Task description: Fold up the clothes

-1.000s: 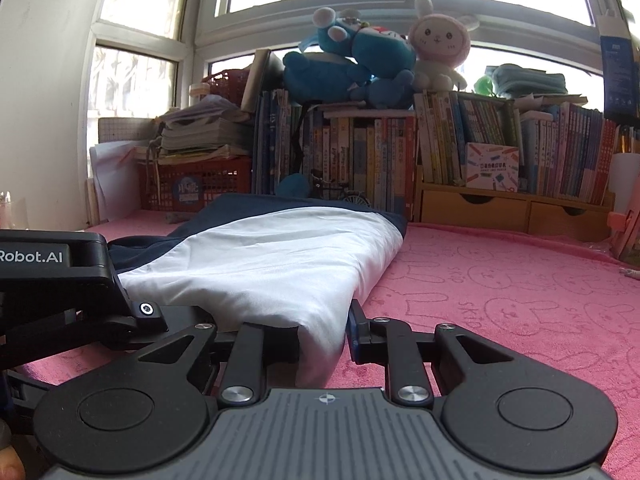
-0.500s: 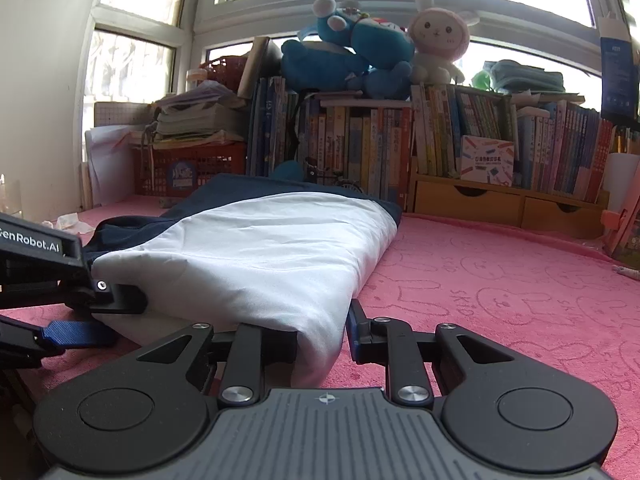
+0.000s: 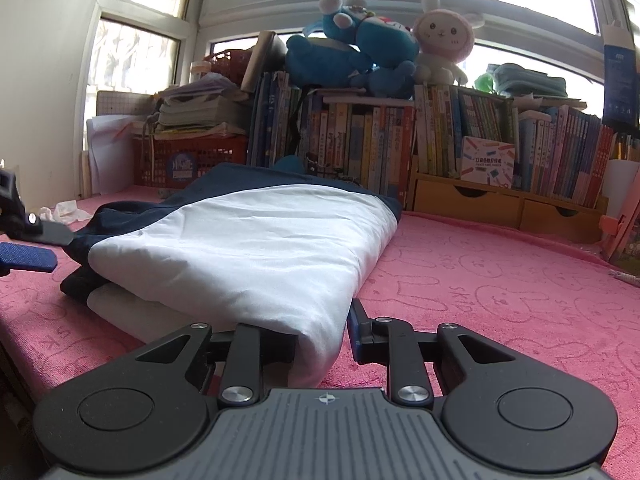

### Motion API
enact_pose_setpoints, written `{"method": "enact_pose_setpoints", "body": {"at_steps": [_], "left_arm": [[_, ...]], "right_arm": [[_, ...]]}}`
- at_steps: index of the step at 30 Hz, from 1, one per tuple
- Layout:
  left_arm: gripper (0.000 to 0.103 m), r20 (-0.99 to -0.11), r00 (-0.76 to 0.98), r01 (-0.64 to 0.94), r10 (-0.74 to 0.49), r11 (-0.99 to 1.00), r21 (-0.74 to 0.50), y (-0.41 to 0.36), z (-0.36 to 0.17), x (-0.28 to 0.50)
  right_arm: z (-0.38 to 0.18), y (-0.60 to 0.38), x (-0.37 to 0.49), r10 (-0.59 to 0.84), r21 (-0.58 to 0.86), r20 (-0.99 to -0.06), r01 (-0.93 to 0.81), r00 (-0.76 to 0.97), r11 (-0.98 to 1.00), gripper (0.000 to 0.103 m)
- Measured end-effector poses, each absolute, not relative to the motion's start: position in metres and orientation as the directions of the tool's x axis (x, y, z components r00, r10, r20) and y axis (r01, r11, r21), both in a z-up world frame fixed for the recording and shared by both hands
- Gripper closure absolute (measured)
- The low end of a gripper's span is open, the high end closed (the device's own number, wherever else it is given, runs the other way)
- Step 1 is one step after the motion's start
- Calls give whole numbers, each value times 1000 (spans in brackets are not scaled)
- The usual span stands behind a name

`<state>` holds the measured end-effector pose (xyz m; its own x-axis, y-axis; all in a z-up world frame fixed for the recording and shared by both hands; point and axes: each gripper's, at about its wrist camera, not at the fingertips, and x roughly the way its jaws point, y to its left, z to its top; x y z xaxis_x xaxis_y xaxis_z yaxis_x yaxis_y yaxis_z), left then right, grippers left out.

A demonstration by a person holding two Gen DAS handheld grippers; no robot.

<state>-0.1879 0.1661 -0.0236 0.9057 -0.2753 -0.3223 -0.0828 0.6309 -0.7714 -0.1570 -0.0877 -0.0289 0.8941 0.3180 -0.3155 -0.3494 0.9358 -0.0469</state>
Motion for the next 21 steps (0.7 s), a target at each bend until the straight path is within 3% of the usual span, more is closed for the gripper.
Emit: {"method": "enact_pose_setpoints", "body": {"at_steps": [2,7,13,15,16,18,20,21], "left_arm": [[44,-272,877,-22,-397,532,-847,159,-29,-181],[42,-300,840,-53,-452,482,-874,137,-48,-148],[43,-321,900,-122,-294,537,-834,134,-49,-130],[54,-322,927,-166,-192,560,-812,141,-47,-132],[54,-326,932,-187,-158,561,-807,145,-48,-131],[49,-321,935,-199,-151,525,-827,154,-54,-127],[50,-313,937,-204,-154,485,-850,160,-59,-123],[62,-313,941,-210,-130,503,-838,162,-57,-124]], "right_arm": [[-29,-88,-157,318,-48,-314,-350,895,936,78],[-29,-90,-157,321,-46,-312,-351,894,935,78],[-31,-90,-159,318,-58,-306,-351,897,935,78],[-32,-90,-159,315,-64,-305,-350,899,935,77],[-33,-89,-159,314,-67,-304,-349,899,935,77],[-34,-89,-159,312,-73,-303,-348,900,935,77],[-35,-87,-160,307,-80,-301,-345,903,935,77],[-35,-87,-161,303,-87,-299,-342,905,936,77]]}}
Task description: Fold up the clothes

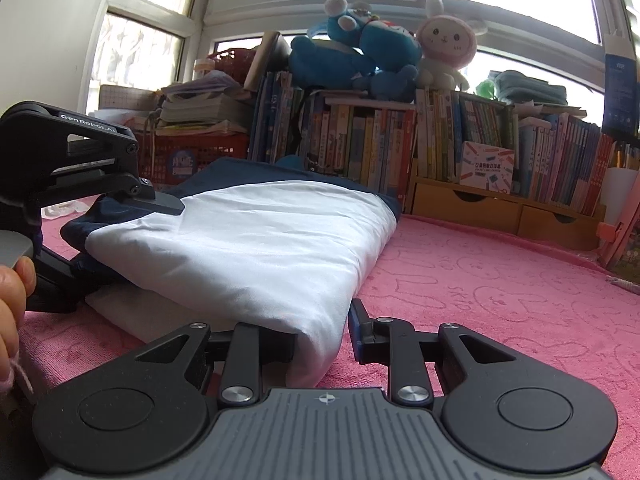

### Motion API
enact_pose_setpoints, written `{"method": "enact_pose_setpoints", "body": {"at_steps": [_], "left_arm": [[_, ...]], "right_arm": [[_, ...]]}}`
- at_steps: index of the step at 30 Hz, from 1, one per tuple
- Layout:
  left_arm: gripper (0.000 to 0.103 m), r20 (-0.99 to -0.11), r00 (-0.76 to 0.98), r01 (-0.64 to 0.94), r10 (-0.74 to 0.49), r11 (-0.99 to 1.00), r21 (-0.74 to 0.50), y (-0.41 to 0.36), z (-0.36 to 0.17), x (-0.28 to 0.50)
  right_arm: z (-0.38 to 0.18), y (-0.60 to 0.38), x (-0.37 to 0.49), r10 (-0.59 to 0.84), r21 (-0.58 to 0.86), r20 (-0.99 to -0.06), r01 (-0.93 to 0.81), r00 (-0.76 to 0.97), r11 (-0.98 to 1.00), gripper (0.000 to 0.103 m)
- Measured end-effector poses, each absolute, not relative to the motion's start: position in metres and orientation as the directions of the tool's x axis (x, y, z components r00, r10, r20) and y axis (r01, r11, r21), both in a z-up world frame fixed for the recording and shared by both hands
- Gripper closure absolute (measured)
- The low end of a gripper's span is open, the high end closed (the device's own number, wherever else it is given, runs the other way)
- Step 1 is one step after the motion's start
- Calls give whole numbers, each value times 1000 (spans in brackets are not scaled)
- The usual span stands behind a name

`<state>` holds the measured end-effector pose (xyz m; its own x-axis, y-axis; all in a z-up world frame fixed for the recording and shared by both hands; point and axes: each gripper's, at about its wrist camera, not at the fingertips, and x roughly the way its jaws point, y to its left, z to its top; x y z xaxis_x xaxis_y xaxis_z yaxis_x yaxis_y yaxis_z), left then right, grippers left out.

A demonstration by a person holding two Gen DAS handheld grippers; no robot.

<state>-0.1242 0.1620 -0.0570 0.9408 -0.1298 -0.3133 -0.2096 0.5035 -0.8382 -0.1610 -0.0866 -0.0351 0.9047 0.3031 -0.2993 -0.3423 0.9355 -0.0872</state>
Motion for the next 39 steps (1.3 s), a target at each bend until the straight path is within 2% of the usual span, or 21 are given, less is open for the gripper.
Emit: {"method": "enact_pose_setpoints", "body": {"at_steps": [2,3,10,15,19,24,27,32,39], "left_arm": [[93,-313,947,-223,-72,552,-804,165,-52,-128],[94,-311,949,-231,-43,575,-785,166,-49,-129],[94,-311,948,-254,68,751,-609,157,-35,-140],[93,-351,935,-270,55,753,-601,164,-50,-142],[92,-346,937,-252,48,779,-575,166,-54,-150],[89,-339,940,-229,43,817,-530,168,-56,-153],[89,-334,942,-197,-22,770,-607,181,-62,-154],[90,-283,947,-133,-153,615,-777,210,-74,-158],[92,-258,932,-83,-255,542,-836,224,-75,-156]], "right_arm": [[-36,-86,-162,288,-108,-295,-331,911,937,76],[-36,-86,-163,282,-117,-293,-327,914,938,74],[-35,-88,-168,276,-216,-263,-335,924,917,74],[-34,-100,-159,290,-169,-309,-352,906,921,68],[-34,-103,-158,287,-185,-320,-356,903,916,65],[-33,-105,-155,280,-214,-332,-361,901,908,57],[-36,-100,-160,275,-290,-316,-368,908,883,55],[-46,-82,-191,252,-515,-201,-321,947,795,48],[-46,-45,-228,405,-613,-126,-392,906,686,43]]}}
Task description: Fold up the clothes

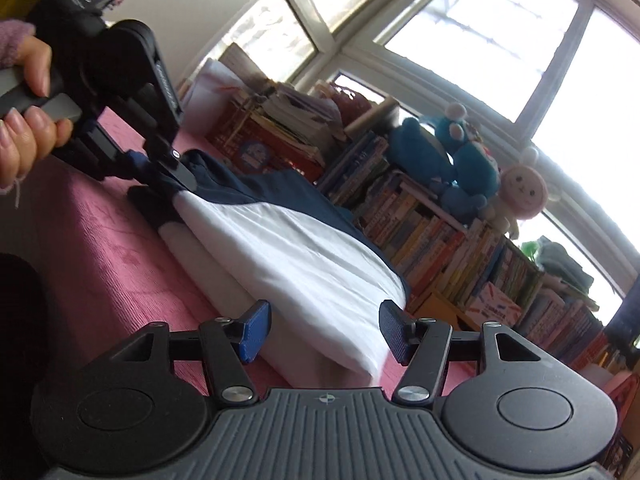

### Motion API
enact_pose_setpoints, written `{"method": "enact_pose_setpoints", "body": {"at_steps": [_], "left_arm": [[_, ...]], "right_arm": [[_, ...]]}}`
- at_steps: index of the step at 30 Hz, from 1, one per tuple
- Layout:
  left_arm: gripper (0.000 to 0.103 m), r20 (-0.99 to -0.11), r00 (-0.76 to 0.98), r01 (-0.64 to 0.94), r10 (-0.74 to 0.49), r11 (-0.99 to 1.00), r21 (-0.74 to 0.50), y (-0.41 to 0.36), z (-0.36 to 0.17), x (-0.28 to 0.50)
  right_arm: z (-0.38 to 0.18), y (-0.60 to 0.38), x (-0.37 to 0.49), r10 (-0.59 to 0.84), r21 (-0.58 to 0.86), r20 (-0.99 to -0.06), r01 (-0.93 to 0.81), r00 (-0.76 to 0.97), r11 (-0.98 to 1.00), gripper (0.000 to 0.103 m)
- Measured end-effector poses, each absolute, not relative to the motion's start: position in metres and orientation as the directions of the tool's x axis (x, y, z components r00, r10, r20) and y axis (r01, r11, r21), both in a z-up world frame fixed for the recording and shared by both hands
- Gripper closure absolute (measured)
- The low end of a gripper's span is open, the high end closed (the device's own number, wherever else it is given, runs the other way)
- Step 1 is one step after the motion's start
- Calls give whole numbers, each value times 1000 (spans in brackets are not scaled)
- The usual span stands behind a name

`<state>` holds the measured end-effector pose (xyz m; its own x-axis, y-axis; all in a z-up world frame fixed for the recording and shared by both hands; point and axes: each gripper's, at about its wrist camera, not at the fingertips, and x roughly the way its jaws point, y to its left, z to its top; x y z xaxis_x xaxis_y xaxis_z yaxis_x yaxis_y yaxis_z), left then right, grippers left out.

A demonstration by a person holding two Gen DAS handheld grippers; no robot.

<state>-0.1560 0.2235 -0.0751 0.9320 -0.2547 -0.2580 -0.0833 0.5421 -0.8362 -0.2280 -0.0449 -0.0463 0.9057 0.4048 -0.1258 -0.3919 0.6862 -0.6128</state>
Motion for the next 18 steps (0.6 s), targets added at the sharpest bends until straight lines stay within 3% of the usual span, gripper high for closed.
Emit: {"method": "enact_pose_setpoints", "body": {"at_steps": [4,14,15,16,18], "left_arm": [[93,-229,926,-47,-301,509,-859,230,-69,-157],[93,-202,901,22,-385,503,-864,240,-61,-157],[93,-203,893,32,-401,506,-862,240,-61,-157],[93,-204,886,42,-417,509,-860,241,-61,-156],[93,-205,867,75,-455,526,-847,243,-59,-156]], "right_arm": [[-43,-6,-228,482,-639,-97,-426,871,641,43],[-41,73,-203,514,-694,-167,-471,841,545,45],[-40,77,-199,508,-692,-176,-473,843,545,54],[-38,81,-194,499,-688,-187,-476,846,548,70],[-35,86,-186,481,-669,-215,-486,850,562,80]]}}
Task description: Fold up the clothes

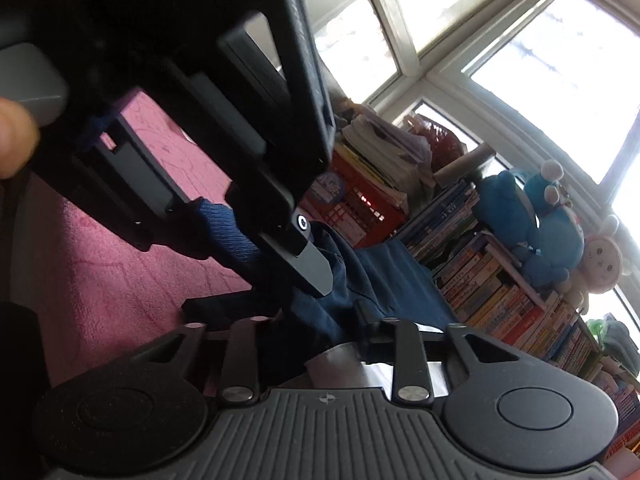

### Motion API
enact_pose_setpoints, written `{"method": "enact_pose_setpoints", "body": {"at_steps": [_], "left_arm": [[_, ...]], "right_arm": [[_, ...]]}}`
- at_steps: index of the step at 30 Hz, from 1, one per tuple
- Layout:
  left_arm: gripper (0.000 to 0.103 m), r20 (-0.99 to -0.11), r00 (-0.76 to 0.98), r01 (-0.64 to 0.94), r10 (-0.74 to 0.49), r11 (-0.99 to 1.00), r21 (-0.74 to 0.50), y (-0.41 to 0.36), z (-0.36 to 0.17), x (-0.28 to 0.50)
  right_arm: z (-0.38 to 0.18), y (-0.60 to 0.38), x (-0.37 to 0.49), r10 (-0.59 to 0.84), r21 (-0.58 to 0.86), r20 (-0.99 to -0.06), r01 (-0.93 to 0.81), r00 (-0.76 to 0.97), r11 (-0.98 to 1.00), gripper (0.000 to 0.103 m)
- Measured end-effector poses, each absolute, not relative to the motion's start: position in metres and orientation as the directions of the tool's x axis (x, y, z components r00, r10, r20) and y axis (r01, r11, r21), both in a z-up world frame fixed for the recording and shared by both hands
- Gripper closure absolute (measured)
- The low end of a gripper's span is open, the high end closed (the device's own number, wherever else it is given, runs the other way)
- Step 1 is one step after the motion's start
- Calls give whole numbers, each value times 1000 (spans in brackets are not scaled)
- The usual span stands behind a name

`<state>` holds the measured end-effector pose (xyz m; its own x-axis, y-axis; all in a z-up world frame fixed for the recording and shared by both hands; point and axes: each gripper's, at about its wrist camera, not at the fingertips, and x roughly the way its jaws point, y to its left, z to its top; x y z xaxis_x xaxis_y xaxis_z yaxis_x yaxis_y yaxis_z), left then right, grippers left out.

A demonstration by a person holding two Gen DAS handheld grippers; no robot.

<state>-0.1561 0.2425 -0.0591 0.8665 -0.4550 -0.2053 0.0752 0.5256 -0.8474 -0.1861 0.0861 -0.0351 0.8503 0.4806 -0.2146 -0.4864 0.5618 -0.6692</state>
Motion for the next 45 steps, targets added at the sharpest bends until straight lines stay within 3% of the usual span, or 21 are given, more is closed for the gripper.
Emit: {"method": "enact_pose_setpoints", "body": {"at_steps": [4,6,8,10,12,15,18,20,21,23,28,30,32,34,35,38,39,44,45], "left_arm": [[90,-183,853,159,-488,577,-801,251,-47,-163],[77,-182,871,166,-456,622,-765,257,-36,-163],[71,-231,895,125,-380,713,-690,262,-21,-156],[58,-295,909,79,-295,816,-573,260,-9,-141],[34,-342,909,57,-241,881,-470,256,-2,-122],[32,-418,850,99,-320,877,-471,253,-8,-83],[27,-430,790,153,-436,820,-551,255,-20,-52],[31,-448,767,141,-459,802,-580,255,-27,-32],[52,-461,768,124,-446,808,-576,255,-29,-24],[75,-472,770,100,-429,812,-575,255,-31,-10],[72,-461,786,75,-412,804,-590,262,-24,22],[45,-463,775,70,-430,787,-613,265,-23,36],[29,-443,748,107,-494,748,-655,265,-24,47],[27,-419,720,145,-553,711,-688,260,-27,54],[28,-418,713,158,-564,709,-687,257,-28,56],[74,-477,731,168,-488,806,-568,239,-27,65],[81,-484,740,169,-467,826,-538,235,-26,70],[84,-528,776,106,-345,896,-430,234,-23,101],[84,-557,787,57,-265,930,-363,233,-23,105]], "right_arm": [[-34,89,-181,468,-661,-219,-483,856,574,88],[-35,90,-181,469,-667,-213,-478,857,572,88],[-36,91,-181,469,-673,-218,-480,856,562,88],[-38,92,-183,471,-680,-223,-482,854,552,88],[-40,93,-185,472,-691,-224,-480,853,541,88],[-41,95,-185,471,-697,-224,-478,853,534,88],[-42,96,-186,468,-700,-224,-475,855,533,88],[-45,95,-193,466,-707,-219,-468,858,530,88],[-46,95,-194,465,-709,-218,-467,858,528,88],[-47,95,-194,467,-710,-223,-471,856,524,88],[-50,95,-195,469,-710,-233,-479,852,516,89],[-51,95,-195,469,-710,-236,-480,851,515,89],[-51,95,-195,468,-710,-236,-480,852,515,89],[-50,95,-196,467,-710,-237,-480,852,515,89],[-49,95,-197,467,-710,-237,-481,852,515,89],[-48,95,-196,467,-706,-242,-485,850,516,89],[-47,96,-197,468,-704,-245,-488,849,517,89],[-44,96,-194,470,-690,-260,-503,844,521,89],[-44,96,-194,470,-689,-261,-504,843,521,89]]}}
